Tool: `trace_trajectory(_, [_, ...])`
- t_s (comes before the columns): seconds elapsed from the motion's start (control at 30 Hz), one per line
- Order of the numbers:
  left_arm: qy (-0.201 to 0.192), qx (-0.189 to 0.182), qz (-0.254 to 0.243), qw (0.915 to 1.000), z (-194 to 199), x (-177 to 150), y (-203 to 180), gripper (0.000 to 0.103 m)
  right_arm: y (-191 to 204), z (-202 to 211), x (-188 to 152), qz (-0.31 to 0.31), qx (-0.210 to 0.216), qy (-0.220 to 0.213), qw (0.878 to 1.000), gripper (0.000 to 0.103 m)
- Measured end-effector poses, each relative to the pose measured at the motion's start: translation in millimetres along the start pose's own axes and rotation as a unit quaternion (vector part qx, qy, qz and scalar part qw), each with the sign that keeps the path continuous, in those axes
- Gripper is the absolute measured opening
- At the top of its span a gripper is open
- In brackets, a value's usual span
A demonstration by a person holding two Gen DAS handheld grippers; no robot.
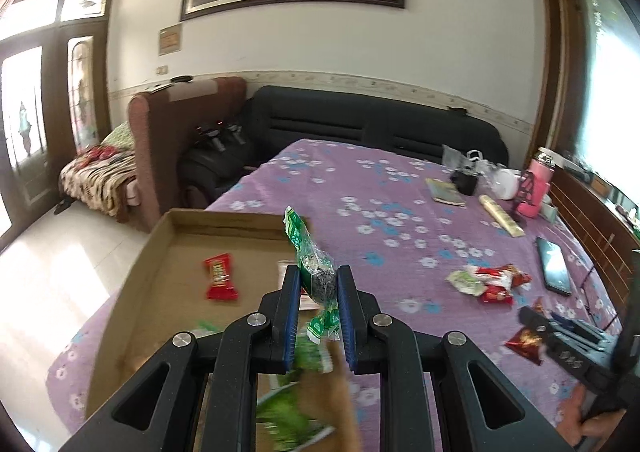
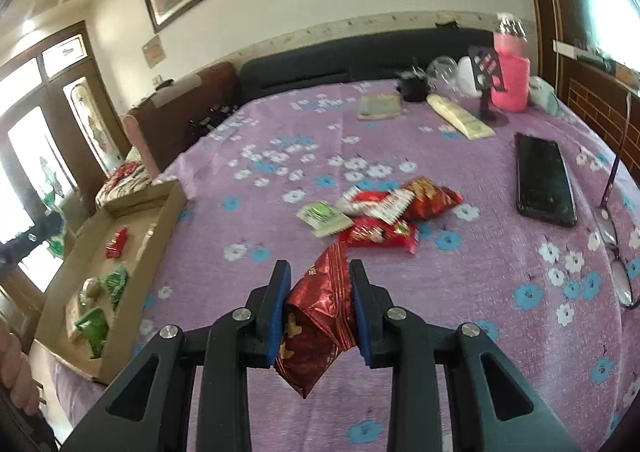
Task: Organize snacks
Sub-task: 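Carry green candy into box with left gripper while right carries red-gold packet there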
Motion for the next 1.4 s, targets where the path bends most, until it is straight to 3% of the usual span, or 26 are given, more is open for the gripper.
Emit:
trace_trajectory(0.2, [0.012,0.037,0.026,0.9989,-1,-7,46,0.019,42,11,-3,0.031,0.059,0.021,0.998,0.028])
trace_trajectory(0.4, [0.039,0.078,0.053,0.9948,-11,-13,100,0.019,103,9,-5,0.074,0.132,0.059,0.987,0.029])
trace_trajectory(0.7, [0.085,0.060,0.056,0.9930,-36,-15,115,0.019,188,-20,11,0.103,0.187,0.094,0.972,0.029])
trace_trajectory(0.93, [0.099,0.043,0.049,0.9929,-45,-24,114,0.019,214,-67,11,0.095,0.184,0.144,0.968,0.029])
trace_trajectory(1.23, [0.115,0.030,0.036,0.9923,-53,-34,111,0.019,234,-89,6,0.106,0.174,0.147,0.968,0.029])
trace_trajectory(1.4, [0.103,0.030,0.035,0.9937,-49,-34,111,0.019,235,-94,2,0.107,0.173,0.147,0.968,0.030])
Point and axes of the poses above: each gripper's, at about its wrist camera, not at the fingertips, and z roughly against the way its jaws point, y to its left, x to its top, the point moved 2 cm from there along -z, roughly the way its jaws point, and after that the axes turned 4 degrees about -x, right-handed, at the moved point
